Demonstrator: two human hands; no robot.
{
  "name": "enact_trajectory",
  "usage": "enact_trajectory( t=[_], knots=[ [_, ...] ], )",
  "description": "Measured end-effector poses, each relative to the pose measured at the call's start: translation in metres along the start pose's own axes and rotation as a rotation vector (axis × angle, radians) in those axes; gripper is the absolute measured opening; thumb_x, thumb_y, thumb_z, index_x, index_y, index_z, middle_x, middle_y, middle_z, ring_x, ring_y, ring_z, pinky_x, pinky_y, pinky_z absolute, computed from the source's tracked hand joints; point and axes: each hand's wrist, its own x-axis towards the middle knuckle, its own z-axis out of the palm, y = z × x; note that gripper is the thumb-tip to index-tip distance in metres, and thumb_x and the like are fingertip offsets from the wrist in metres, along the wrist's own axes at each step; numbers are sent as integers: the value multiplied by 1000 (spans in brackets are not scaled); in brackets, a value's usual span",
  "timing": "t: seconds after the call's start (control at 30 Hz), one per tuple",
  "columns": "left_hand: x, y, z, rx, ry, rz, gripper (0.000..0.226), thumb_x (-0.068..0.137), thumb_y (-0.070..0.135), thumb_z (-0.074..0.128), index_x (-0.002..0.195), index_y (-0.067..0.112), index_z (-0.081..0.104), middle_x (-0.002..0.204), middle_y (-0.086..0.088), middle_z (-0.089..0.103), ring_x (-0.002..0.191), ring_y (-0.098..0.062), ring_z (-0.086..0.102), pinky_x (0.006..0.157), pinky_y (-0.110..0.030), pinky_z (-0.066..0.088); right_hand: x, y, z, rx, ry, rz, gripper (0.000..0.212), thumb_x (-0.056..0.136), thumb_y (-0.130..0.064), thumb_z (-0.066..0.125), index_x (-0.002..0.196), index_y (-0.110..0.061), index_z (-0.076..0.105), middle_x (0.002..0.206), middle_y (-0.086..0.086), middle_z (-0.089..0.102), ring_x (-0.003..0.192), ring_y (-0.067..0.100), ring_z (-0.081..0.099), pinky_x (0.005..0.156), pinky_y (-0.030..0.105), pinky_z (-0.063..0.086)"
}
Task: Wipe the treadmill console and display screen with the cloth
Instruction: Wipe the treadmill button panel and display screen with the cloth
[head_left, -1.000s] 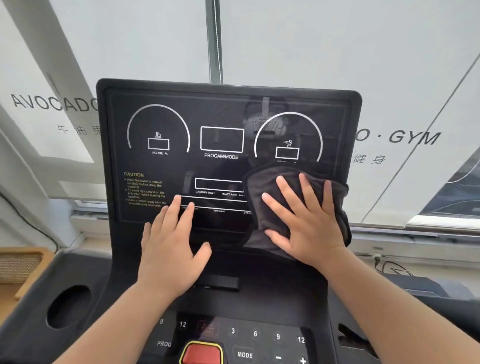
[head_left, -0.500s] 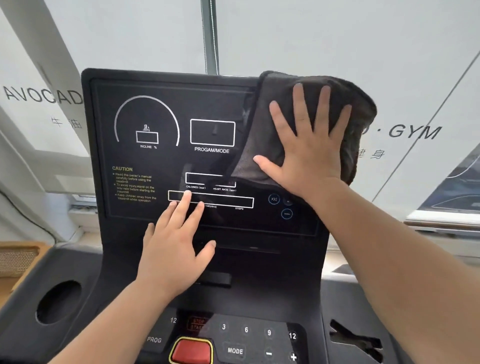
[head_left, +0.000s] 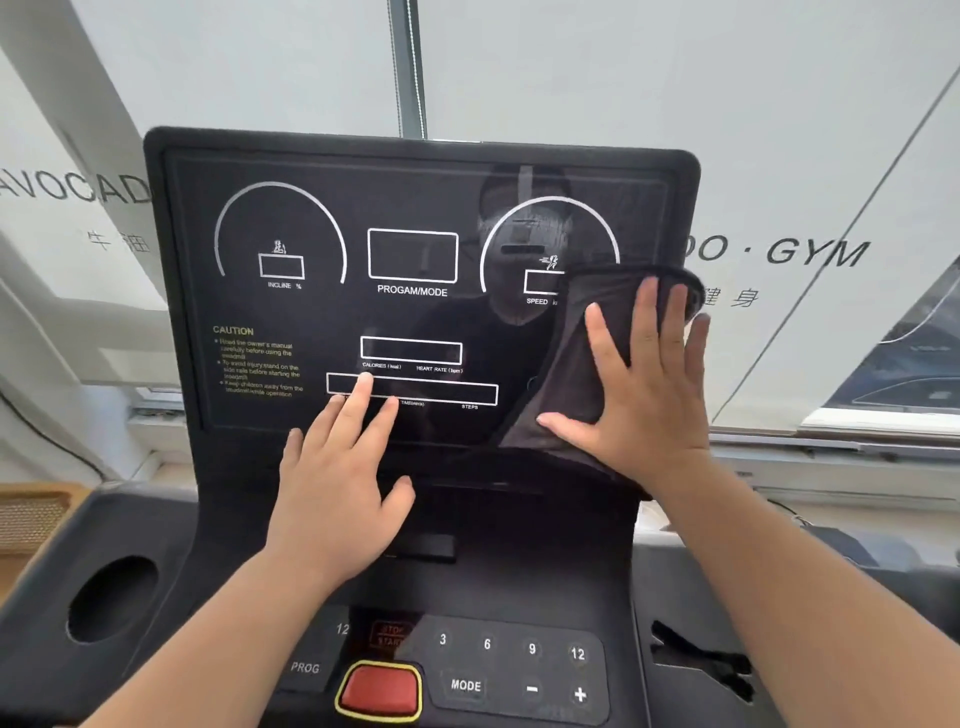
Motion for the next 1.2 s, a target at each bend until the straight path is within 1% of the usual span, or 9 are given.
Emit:
enact_trajectory(
  t=[0.17, 0.27, 0.43, 0.6, 0.8, 0.9, 1.0, 1.1, 1.2],
  knots=[
    [-11, -16, 8, -32, 69, -34, 78, 80, 39, 66, 152, 20, 41, 166, -4, 25, 146, -33, 33, 115, -61, 30, 22, -11, -12, -31, -73, -83, 128, 64, -95, 57, 164, -24, 20, 170, 26, 0, 155, 50, -2, 121, 68, -8],
    [-26, -29, 18, -52, 82, -103, 79, 77, 41, 61, 150, 18, 43, 164, -10, 26, 143, -37, 33, 114, -62, 33, -6, -36, 1, -19, -114, -116, 126, 65, -93, 60, 164, -25, 22, 170, 25, 2, 155, 50, -3, 121, 68, -9],
    [-53, -59, 28, -72, 41, -185, 77, 81, 51, 61, 151, 26, 40, 166, -10, 17, 149, -36, 25, 116, -65, 27, -35, -73, 15, 54, -127, 3, 125, 65, -92, 59, 164, -30, 15, 171, 20, -1, 155, 46, -7, 120, 62, -16],
    [-60, -80, 38, -48, 23, -253, 81, 81, 51, 69, 152, 27, 37, 167, -13, 11, 150, -41, 20, 117, -66, 23, -21, -102, 10, 83, -143, 65, 133, 59, -96, 60, 164, -29, 13, 171, 21, -4, 154, 51, -7, 117, 60, -23],
    [-54, -96, 38, -74, 13, -289, 89, 80, 48, 72, 155, 27, 29, 168, -14, 6, 151, -41, 16, 119, -63, 19, -2, -161, 10, 94, -118, 27, 127, 63, -96, 55, 165, -30, 16, 171, 23, 4, 154, 54, 0, 118, 70, -8],
    [-52, -110, 31, -119, 48, -287, 87, 82, 51, 66, 156, 26, 27, 168, -14, 9, 151, -39, 19, 119, -61, 17, 9, -194, 12, 116, -113, 6, 125, 65, -94, 57, 165, -31, 15, 172, 20, 3, 155, 51, -2, 119, 68, -10],
    [-51, -124, 25, -116, 45, -298, 88, 84, 49, 68, 157, 24, 26, 168, -13, 9, 151, -37, 18, 121, -58, 14, 15, -218, 13, 149, -114, -10, 122, 68, -91, 59, 165, -32, 13, 172, 18, 0, 155, 46, -6, 118, 66, -14],
    [-45, -138, 20, -96, 40, -310, 91, 83, 50, 68, 158, 23, 24, 168, -14, 7, 152, -36, 15, 122, -58, 15, 14, -220, 14, 173, -122, -33, 116, 71, -88, 61, 164, -35, 15, 173, 13, 0, 157, 43, -5, 120, 67, -1],
    [-39, -148, 16, -136, -4, -331, 96, 84, 50, 68, 160, 23, 16, 169, -12, -1, 153, -36, 10, 123, -55, 12, 7, -194, 14, 142, -88, -86, 108, 73, -86, 62, 162, -38, 25, 173, 8, 11, 157, 42, 7, 119, 67, 10]
  ],
)
